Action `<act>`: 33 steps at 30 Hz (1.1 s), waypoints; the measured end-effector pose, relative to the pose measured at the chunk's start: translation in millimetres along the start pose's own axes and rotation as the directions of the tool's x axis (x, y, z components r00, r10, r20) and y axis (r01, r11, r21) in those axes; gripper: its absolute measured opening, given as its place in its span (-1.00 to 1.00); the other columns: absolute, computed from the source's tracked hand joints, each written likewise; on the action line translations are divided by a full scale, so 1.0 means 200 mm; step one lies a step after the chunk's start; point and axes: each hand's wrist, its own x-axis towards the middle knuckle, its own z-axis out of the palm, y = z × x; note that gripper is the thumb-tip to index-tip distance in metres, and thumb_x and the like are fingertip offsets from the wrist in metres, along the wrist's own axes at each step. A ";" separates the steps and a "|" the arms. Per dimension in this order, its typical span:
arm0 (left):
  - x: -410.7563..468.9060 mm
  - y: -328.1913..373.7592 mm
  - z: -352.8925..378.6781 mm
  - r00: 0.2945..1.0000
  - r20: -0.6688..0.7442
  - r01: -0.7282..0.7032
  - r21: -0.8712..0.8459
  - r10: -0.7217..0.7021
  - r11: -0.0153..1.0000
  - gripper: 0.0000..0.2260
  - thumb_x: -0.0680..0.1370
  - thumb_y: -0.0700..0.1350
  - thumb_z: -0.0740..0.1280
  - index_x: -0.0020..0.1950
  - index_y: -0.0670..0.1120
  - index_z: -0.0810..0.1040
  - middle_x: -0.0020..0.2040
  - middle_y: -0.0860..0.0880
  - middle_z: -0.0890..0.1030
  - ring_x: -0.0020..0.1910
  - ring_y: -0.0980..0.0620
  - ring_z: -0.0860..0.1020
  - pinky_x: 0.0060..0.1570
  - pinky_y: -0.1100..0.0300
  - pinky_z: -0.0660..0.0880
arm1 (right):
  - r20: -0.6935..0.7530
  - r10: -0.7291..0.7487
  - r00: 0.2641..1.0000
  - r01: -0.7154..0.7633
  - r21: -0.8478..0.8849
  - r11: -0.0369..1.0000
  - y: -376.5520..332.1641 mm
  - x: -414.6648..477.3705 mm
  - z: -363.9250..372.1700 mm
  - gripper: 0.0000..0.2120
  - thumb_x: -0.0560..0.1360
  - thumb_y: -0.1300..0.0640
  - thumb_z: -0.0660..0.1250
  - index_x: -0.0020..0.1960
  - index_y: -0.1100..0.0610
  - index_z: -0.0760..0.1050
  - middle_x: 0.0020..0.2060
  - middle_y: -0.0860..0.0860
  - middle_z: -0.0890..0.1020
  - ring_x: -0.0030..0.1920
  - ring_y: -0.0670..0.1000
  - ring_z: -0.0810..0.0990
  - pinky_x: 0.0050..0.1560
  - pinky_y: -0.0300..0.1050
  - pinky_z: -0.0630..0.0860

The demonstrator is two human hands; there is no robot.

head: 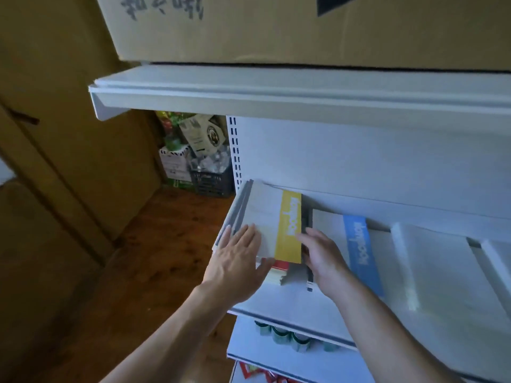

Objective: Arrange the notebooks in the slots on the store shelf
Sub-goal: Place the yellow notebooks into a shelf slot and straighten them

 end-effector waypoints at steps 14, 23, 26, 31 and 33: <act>0.03 -0.07 0.00 0.998 -0.018 -0.062 -0.052 0.061 0.997 -0.33 0.62 0.26 -0.10 0.59 -0.14 -0.04 0.60 -0.08 0.01 0.58 0.02 -0.09 0.45 0.04 -0.43 | -0.201 -0.001 0.980 0.008 0.034 0.999 -0.04 -0.09 0.03 -0.84 0.46 0.29 0.32 -0.04 0.13 0.64 -0.10 0.15 0.71 -0.06 0.23 0.67 0.05 0.32 0.54; 0.10 -0.05 0.03 0.996 -0.023 -0.092 -0.159 0.090 0.983 -0.43 0.62 0.22 0.02 0.52 -0.09 0.12 0.53 -0.02 0.23 0.55 0.01 0.07 0.50 -0.01 -0.25 | -0.360 -0.083 0.929 0.094 0.013 0.995 -0.06 -0.12 -0.06 -0.76 0.41 0.31 0.35 -0.13 -0.01 0.66 -0.14 0.00 0.72 -0.17 0.02 0.61 -0.08 -0.09 0.46; 0.10 -0.06 0.03 0.997 -0.025 -0.079 -0.133 0.077 0.988 -0.43 0.62 0.24 -0.02 0.52 -0.08 0.13 0.55 -0.01 0.21 0.56 0.01 0.05 0.51 -0.05 -0.23 | -0.335 -0.081 0.939 0.114 0.079 0.990 -0.09 -0.14 -0.09 -0.72 0.43 0.32 0.33 -0.04 0.00 0.67 -0.10 0.01 0.72 -0.13 0.07 0.64 -0.07 -0.05 0.49; 0.14 0.05 -0.06 0.997 -0.066 -0.053 -0.265 0.036 0.963 -0.38 0.61 0.27 -0.04 0.57 -0.06 0.07 0.58 -0.01 0.12 0.57 0.02 0.00 0.52 0.06 -0.15 | -0.282 -0.087 0.955 0.159 0.243 0.957 -0.17 -0.28 -0.21 -0.70 0.49 0.35 0.27 0.10 0.08 0.63 -0.10 0.01 0.71 -0.17 0.05 0.66 -0.16 -0.09 0.53; 0.17 0.15 -0.09 0.998 -0.054 -0.046 -0.538 0.020 0.841 -0.46 0.62 0.20 0.10 0.55 0.00 0.15 0.52 0.04 0.26 0.51 0.01 0.19 0.48 0.03 0.12 | -0.249 -0.101 0.963 0.168 0.264 0.950 -0.17 -0.34 -0.28 -0.69 0.50 0.33 0.27 0.14 0.06 0.62 0.00 0.05 0.70 -0.03 0.11 0.67 0.00 0.09 0.55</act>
